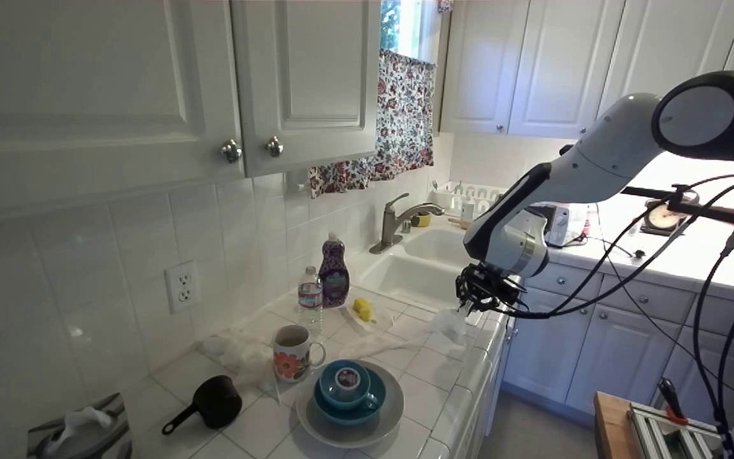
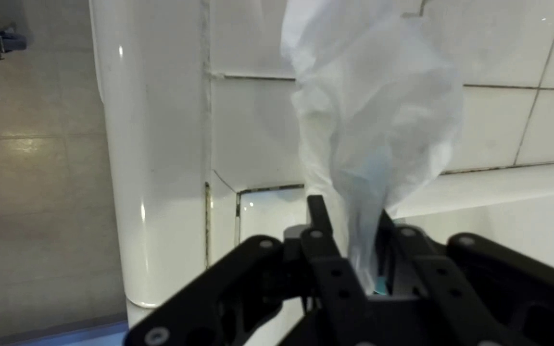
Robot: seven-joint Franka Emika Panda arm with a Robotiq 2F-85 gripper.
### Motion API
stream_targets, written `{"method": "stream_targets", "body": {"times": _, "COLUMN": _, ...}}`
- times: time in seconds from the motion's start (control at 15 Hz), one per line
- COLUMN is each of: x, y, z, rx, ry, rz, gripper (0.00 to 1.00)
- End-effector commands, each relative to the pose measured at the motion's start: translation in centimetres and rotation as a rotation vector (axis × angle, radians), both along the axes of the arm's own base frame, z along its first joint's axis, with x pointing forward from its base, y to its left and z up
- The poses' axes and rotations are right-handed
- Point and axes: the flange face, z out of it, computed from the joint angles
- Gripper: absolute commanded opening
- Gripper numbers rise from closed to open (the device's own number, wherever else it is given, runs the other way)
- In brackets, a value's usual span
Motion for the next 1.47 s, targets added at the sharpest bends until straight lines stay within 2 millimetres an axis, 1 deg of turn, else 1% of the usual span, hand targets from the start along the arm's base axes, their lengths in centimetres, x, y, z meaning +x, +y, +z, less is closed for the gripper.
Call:
{"method": "stream_targets", "body": {"times": 0.0, "x": 1.0, "y": -0.3, "z": 0.2, "rx": 0.037, "ry": -0.024, "rz": -0.03, "gripper": 0.55}}
{"method": "stream_targets", "body": {"times": 0.2, "x": 1.0, "y": 1.1, "z": 1.4, "rx": 0.04, "ry": -0.025, "rz": -0.004, "gripper": 0.77}}
{"method": "stream_targets", "body": {"times": 0.4, "x": 0.8, "y": 3.4, "z": 2.9, "rx": 0.032, "ry": -0.02, "rz": 0.067, "gripper": 0.97}}
{"method": "stream_targets", "body": {"times": 0.47, "x": 0.8, "y": 4.2, "z": 3.5, "rx": 0.037, "ry": -0.015, "rz": 0.099, "gripper": 1.0}}
{"method": "stream_targets", "body": {"times": 0.67, "x": 0.6, "y": 7.7, "z": 4.5, "rx": 0.04, "ry": 0.098, "rz": 0.27, "gripper": 1.0}}
{"method": "stream_targets", "body": {"times": 0.87, "x": 1.1, "y": 10.8, "z": 5.8, "rx": 0.006, "ry": 0.213, "rz": 0.427, "gripper": 1.0}}
{"method": "stream_targets", "body": {"times": 1.07, "x": 1.9, "y": 13.1, "z": 8.5, "rx": -0.05, "ry": 0.338, "rz": 0.572, "gripper": 1.0}}
{"method": "stream_targets", "body": {"times": 1.13, "x": 2.0, "y": 13.9, "z": 9.8, "rx": -0.075, "ry": 0.387, "rz": 0.617, "gripper": 1.0}}
{"method": "stream_targets", "body": {"times": 1.27, "x": 1.8, "y": 15.6, "z": 11.7, "rx": -0.126, "ry": 0.481, "rz": 0.703, "gripper": 1.0}}
{"method": "stream_targets", "body": {"times": 1.4, "x": 1.4, "y": 16.8, "z": 13.3, "rx": -0.171, "ry": 0.567, "rz": 0.793, "gripper": 1.0}}
